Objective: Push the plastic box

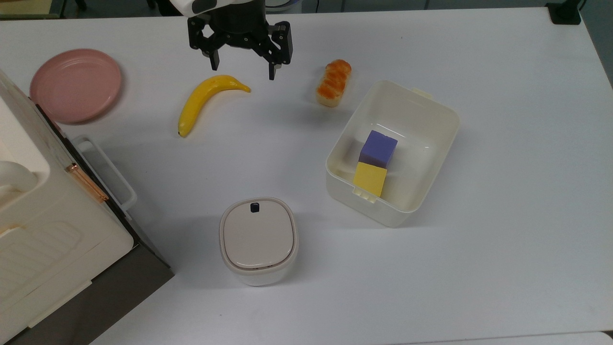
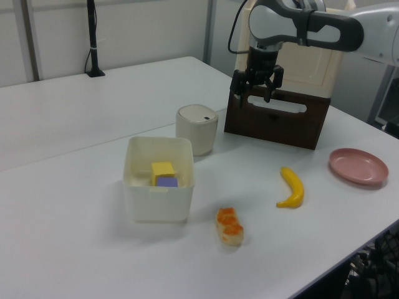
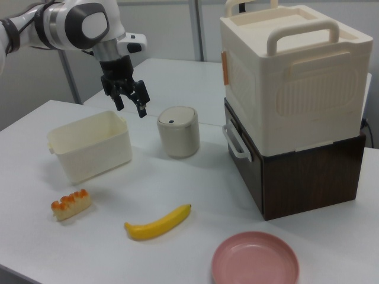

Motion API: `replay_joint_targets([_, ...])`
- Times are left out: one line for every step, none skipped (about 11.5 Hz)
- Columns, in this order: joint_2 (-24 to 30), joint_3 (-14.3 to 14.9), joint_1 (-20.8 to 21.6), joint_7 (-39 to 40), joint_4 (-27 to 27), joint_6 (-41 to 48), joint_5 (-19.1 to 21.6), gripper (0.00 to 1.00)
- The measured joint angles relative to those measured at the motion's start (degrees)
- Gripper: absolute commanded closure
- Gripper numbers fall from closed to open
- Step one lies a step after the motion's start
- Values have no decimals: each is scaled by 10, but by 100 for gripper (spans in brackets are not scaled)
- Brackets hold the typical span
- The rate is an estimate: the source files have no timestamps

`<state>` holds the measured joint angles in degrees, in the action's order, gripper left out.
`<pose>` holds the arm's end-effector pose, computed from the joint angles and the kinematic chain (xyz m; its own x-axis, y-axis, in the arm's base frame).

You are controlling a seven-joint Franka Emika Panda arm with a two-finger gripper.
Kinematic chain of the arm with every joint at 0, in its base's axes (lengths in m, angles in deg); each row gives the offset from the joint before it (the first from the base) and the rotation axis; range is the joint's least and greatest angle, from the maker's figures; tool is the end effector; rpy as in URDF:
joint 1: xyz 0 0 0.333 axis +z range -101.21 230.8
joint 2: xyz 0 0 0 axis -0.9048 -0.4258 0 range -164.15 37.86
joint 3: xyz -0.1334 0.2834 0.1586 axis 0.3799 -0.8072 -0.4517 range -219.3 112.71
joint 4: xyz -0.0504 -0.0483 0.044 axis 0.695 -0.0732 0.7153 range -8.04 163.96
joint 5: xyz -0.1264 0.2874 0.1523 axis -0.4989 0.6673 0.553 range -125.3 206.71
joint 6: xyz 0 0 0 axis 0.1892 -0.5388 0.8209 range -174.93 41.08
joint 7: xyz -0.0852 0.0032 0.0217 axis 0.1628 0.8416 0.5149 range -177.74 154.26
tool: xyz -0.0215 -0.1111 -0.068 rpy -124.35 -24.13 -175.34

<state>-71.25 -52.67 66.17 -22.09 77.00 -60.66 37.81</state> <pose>0.5740 0.0021 0.5826 0.9850 -0.1573 0.0707 -0.1603 -0.9863 0.0396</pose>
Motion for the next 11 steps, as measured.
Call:
replay_joint_targets([0,0,0,0,0,0,0,0])
replay_joint_targets([0,0,0,0,0,0,0,0])
replay_joint_targets([0,0,-2,0,0,0,0,0])
replay_joint_targets([0,0,-3,0,0,0,0,0])
replay_joint_targets([0,0,-4,0,0,0,0,0])
replay_joint_targets([0,0,-3,0,-1,0,0,0])
replay_joint_targets([0,0,-3,0,-1,0,0,0])
replay_joint_targets([0,-1,-2,0,-1,0,0,0])
replay_joint_targets([0,-1,-2,0,-2,0,0,0])
replay_joint_targets([0,-1,-2,0,-2,0,0,0])
replay_joint_targets([0,-1,-2,6,-2,0,0,0])
